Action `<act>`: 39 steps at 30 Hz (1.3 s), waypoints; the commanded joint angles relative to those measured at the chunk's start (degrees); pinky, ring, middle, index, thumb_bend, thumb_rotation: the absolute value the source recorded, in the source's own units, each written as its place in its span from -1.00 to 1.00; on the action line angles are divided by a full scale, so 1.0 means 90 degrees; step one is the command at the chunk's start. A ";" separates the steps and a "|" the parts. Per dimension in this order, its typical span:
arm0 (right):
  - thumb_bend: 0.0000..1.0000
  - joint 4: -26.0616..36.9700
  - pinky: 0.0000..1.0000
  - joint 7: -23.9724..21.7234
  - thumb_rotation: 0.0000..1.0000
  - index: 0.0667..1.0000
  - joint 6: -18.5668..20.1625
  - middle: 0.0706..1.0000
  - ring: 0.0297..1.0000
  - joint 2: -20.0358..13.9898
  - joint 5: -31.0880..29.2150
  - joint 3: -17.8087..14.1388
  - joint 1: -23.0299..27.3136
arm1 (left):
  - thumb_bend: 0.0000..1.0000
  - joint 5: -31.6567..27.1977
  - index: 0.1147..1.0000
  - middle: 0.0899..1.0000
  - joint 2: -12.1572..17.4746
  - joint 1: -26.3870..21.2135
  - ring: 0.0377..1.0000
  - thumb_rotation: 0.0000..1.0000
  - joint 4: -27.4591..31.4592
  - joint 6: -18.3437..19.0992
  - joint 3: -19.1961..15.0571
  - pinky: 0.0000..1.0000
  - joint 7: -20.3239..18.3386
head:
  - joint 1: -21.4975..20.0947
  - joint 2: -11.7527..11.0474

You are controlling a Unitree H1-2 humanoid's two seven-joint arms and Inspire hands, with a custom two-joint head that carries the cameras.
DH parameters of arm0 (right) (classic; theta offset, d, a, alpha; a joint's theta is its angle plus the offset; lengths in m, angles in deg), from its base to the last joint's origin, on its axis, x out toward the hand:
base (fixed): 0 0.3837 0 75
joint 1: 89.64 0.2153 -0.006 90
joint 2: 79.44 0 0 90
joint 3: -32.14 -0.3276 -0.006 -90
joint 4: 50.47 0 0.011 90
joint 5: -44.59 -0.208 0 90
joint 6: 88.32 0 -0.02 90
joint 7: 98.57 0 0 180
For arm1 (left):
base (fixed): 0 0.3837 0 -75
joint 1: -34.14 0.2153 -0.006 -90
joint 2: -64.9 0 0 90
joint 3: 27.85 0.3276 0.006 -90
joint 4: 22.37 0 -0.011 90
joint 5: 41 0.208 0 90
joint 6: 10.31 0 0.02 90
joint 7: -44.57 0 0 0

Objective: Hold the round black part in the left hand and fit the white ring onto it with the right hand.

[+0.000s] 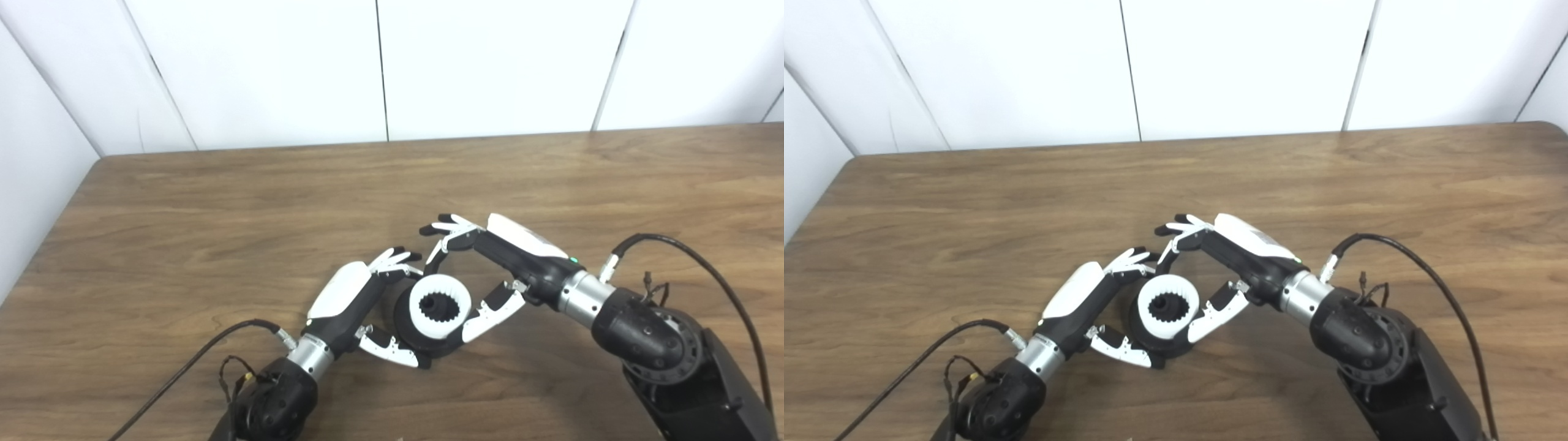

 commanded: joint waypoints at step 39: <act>0.05 -0.0348 1.00 0.0224 -0.68 -0.09 -0.0622 0.80 1.00 0.0186 0.0317 -0.0074 0.0181 | 0.60 0.0101 0.12 0.81 0.0050 -0.0038 0.95 -0.63 0.0132 0.0264 0.0123 0.78 -0.0180 | 0.0058 0.0068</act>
